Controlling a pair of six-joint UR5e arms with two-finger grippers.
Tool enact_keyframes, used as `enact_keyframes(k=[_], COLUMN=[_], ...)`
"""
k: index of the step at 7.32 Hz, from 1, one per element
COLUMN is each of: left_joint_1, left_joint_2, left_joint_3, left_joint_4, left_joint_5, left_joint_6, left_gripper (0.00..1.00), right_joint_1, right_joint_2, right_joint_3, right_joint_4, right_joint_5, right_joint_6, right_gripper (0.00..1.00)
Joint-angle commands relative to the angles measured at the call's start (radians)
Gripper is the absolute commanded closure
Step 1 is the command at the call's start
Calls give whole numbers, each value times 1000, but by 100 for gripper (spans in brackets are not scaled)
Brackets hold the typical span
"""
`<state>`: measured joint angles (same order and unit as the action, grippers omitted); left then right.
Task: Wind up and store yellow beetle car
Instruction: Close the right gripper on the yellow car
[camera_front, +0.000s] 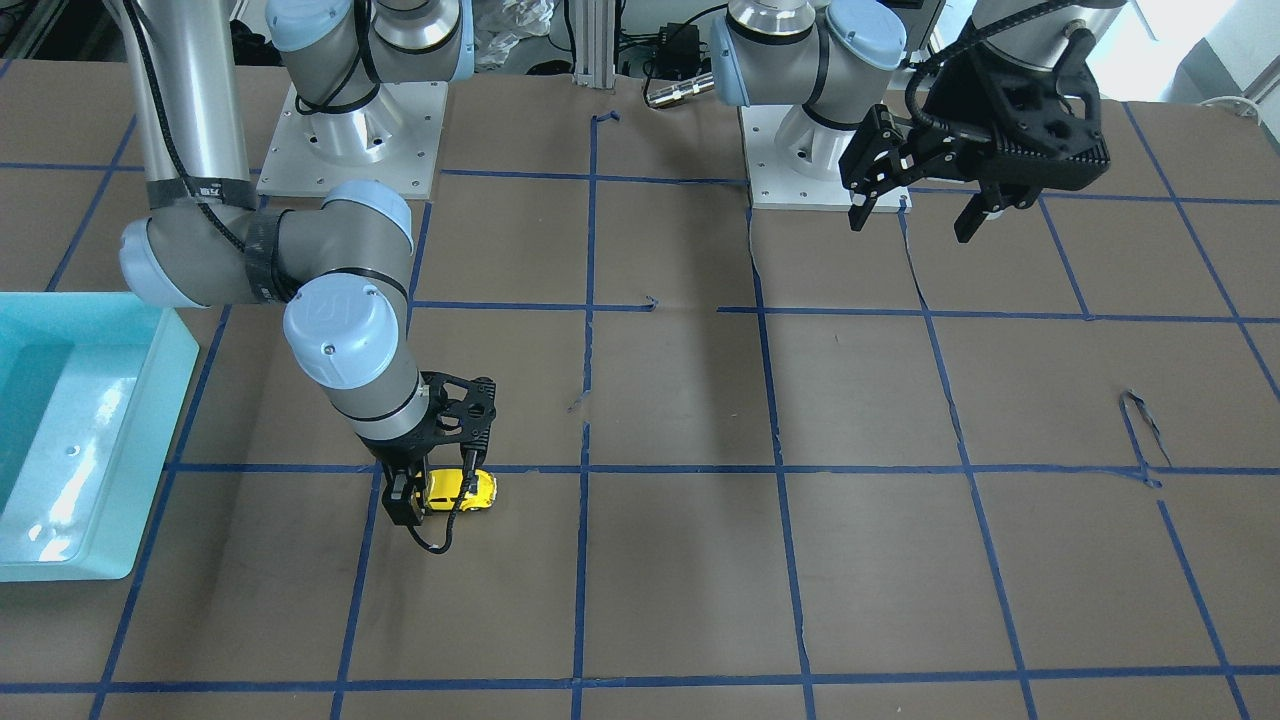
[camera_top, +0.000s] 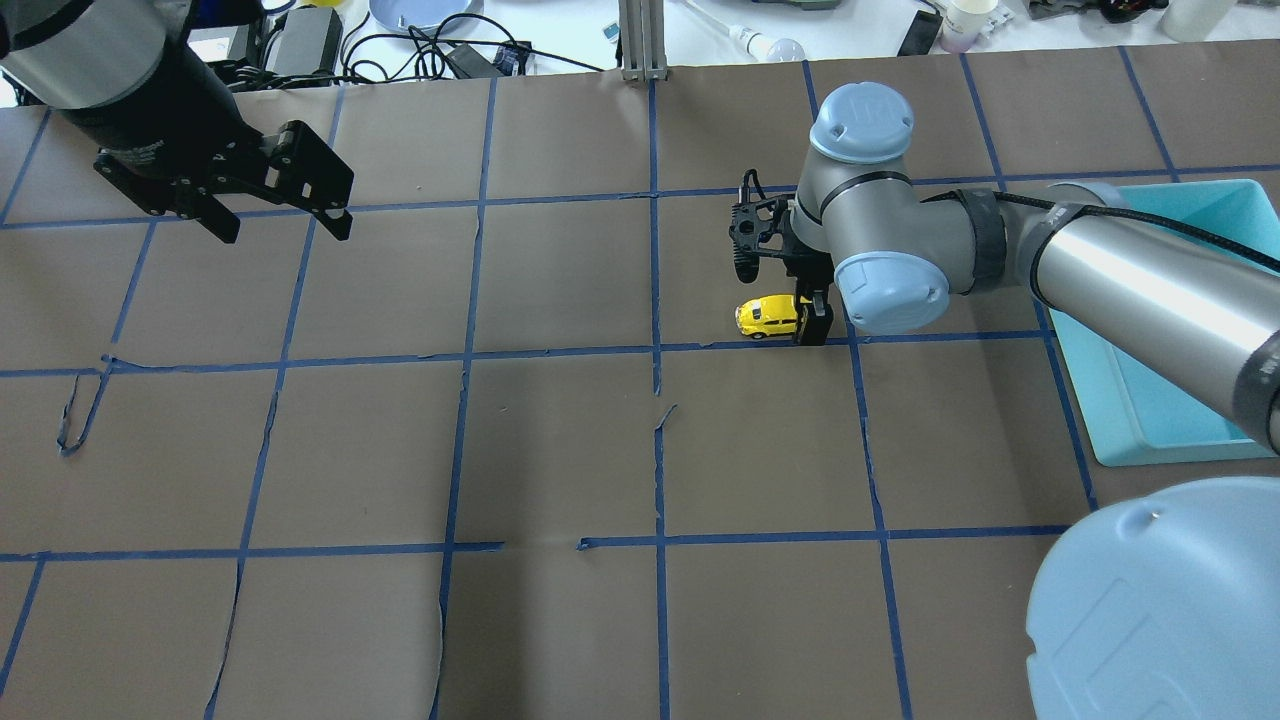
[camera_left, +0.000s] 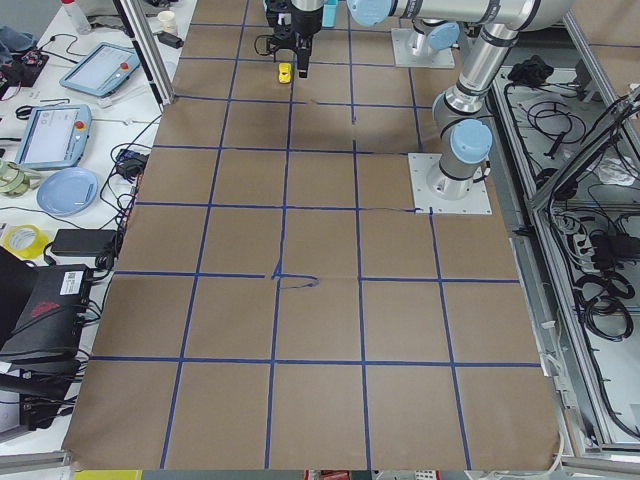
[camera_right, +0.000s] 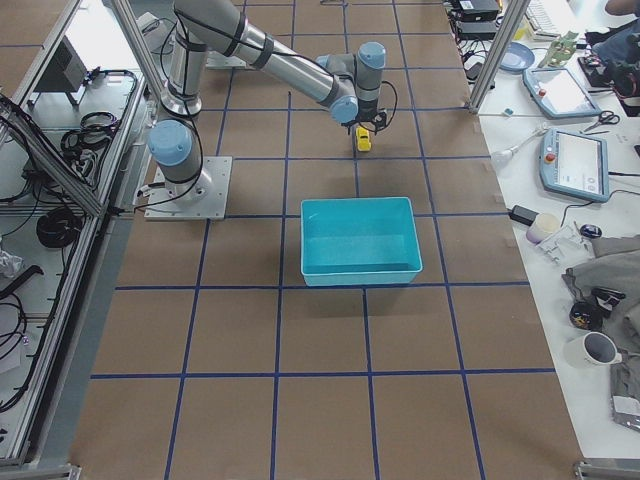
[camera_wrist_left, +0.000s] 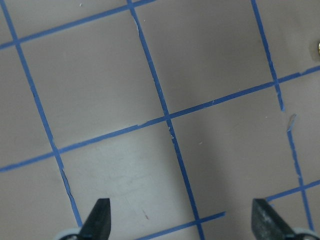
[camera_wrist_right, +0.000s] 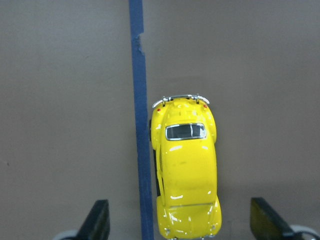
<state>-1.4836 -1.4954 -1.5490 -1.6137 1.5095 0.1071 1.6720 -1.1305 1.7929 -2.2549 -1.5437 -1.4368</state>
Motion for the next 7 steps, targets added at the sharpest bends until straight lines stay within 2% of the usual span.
enact_keyframes(k=[1, 4, 6, 7], left_joint_1=[-1, -3, -12, -27], left_joint_2=[7, -2, -2, -8], left_joint_3=[7, 4, -6, -6], left_joint_4=[21, 32, 64, 75], left_joint_5=[5, 9, 9, 9], left_joint_6=[-27, -29, -27, -32], left_gripper=[0, 0, 0, 0], right_joint_1=[0, 2, 2, 2], right_joint_2=[8, 46, 49, 49], right_joint_3=[0, -1, -1, -1], right_joint_4=[-6, -32, -26, -23], right_joint_5=[23, 54, 51, 51], right_joint_6=[2, 4, -2, -4], right_gripper=[0, 3, 74, 89])
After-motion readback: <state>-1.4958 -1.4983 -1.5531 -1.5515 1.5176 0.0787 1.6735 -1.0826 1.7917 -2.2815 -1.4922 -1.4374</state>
